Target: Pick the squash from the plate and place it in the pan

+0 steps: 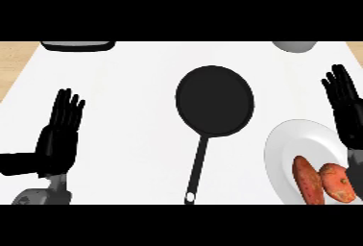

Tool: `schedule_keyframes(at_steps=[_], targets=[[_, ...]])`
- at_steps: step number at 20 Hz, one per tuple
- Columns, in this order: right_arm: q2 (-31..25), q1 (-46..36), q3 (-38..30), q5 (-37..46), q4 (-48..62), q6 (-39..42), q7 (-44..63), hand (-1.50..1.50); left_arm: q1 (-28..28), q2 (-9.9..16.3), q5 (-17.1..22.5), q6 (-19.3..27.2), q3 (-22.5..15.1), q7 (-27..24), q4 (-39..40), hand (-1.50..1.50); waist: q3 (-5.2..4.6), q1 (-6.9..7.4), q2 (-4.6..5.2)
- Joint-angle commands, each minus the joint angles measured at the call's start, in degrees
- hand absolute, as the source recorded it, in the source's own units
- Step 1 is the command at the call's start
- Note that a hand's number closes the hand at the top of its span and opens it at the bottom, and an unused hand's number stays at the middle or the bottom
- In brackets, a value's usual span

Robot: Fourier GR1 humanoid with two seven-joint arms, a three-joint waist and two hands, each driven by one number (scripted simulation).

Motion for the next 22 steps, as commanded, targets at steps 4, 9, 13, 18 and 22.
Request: schedule_keyframes(at_steps=[4, 9, 13, 18, 22], targets=[[-1.7, 2.6, -9.5, -5.5, -1.1, -4.2, 3.8, -1.50, 5.0, 9.0, -11.4, 1.6, -3.4, 4.4, 2.2, 0.00, -0.79, -2.67, 0.33], [-4.6, 13.0, -16.6, -2.2, 8.2, -20.1, 10.5, -1.50, 8.4, 13.2, -14.2, 1.8, -4.1, 9.0, 2.7, 0.00, -0.79, -7.43, 0.00], [-8.5, 25.9, -14.0, -0.3, -2.2, -21.5, 18.0, -1.50, 9.9, 14.7, -16.7, 1.8, -6.3, 12.0, 0.1, 0.00, -1.12, -5.57, -0.46], [-21.7, 36.4, -9.9, 5.8, -12.4, -16.2, 26.3, -1.50, 10.2, 13.2, -17.8, 2.4, -7.7, 12.1, -0.7, 0.00, -1.25, -3.95, -0.07], [-29.9, 39.3, -12.6, 2.5, -18.4, -6.8, 32.8, -1.50, 7.1, 12.7, -18.5, 1.8, -8.9, 15.5, -1.6, 0.00, -1.04, -3.07, 0.18]])
